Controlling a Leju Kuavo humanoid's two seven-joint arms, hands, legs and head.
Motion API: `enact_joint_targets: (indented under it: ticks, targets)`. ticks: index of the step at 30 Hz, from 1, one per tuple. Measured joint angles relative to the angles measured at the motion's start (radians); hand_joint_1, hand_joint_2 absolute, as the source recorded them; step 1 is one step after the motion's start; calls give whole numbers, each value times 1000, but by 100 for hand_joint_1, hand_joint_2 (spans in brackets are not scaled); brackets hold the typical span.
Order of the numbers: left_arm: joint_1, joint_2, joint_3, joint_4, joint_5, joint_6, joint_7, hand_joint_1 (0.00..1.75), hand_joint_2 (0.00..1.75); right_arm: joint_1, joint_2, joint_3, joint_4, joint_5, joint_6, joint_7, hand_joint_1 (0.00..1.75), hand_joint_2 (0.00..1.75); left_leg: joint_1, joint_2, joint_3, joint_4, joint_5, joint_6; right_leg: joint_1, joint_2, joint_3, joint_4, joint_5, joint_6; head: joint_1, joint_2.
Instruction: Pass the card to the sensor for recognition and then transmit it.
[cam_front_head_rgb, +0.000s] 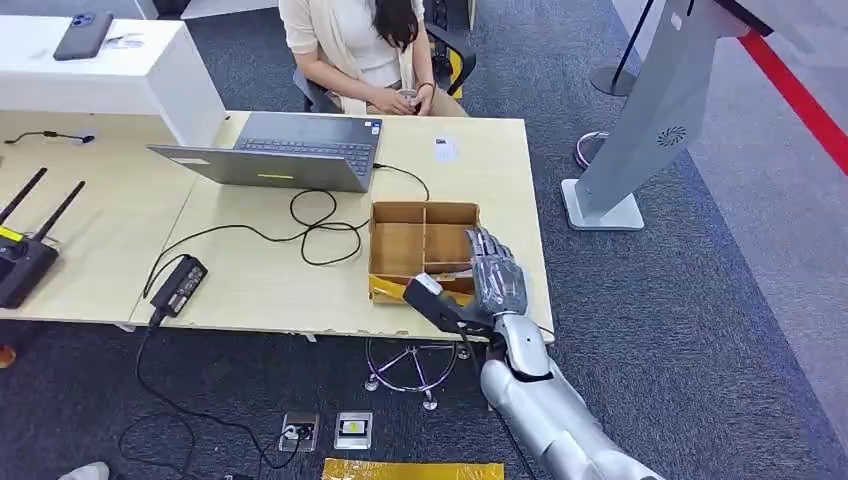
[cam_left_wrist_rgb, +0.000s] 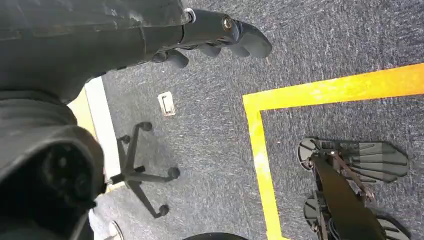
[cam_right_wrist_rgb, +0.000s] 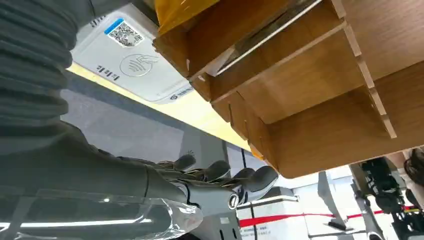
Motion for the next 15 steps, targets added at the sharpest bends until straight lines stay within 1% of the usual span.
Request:
enact_joint_targets:
  ticks: [15]
  targets:
    - [-1, 0, -1, 0, -13, -6, 0, 0, 0, 7, -2, 0, 7, -33, 23, -26, 0, 175, 0, 0, 0, 0, 0, 0, 0, 0, 0, 0, 0, 0, 0, 0]
